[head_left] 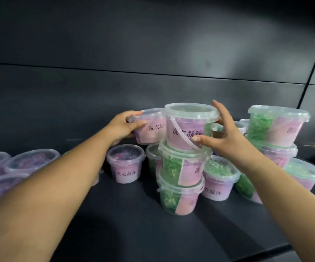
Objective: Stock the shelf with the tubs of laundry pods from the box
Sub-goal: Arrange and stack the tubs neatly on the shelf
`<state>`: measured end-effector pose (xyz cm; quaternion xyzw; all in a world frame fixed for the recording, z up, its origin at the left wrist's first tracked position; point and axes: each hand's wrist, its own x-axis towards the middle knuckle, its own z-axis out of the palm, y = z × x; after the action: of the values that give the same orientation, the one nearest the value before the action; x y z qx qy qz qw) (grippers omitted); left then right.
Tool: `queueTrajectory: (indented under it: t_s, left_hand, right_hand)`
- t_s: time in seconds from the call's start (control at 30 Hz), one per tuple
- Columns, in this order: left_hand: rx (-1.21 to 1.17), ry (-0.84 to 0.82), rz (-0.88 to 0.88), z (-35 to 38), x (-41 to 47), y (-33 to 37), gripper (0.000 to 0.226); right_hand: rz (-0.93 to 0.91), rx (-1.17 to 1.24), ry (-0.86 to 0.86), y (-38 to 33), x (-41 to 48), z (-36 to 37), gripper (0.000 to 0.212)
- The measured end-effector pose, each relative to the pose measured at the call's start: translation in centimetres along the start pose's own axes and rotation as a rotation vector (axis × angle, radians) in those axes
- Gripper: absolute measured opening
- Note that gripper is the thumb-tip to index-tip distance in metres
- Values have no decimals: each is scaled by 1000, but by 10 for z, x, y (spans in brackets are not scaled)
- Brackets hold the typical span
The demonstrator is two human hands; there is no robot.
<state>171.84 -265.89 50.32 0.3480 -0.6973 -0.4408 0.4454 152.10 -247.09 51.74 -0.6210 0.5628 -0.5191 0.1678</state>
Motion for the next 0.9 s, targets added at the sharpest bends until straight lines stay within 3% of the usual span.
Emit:
queueTrajectory:
  t_s: [0.17,0.23,0.33,0.43,0.53,0.7,0.8,0.9]
  left_hand:
    - [123,-22,-20,-51,-40,34,28]
    - [182,-60,-40,-68,-64,44,23]
    - [280,-135,-86,-83,-103,53,34]
    - [394,-196,-109,-83,-143,54,69]
    - [484,-254,-80,-76,-177,41,82]
    - [421,-243,-183,-67,-224,14,72]
    - [494,-237,-221,-67,-240,14,49]
    - [732,-213,-240,-73,-244,19,47]
  right_hand:
    - [-27,-85,33,-7,-12,-1,126]
    - [-115,-118,105,-13,-19,2,110]
    - [-349,-187,237,-29,-33,17,79]
    - [-529,-121,252,-38,-46,47,57]
    - [-510,-82,61,-30,-55,85,55]
    - [-150,-48,-584,-1,-66,124,54]
    - [-138,-41,-653,5,-70,130,58]
    - [-178,-101,-637,1,-67,142,63]
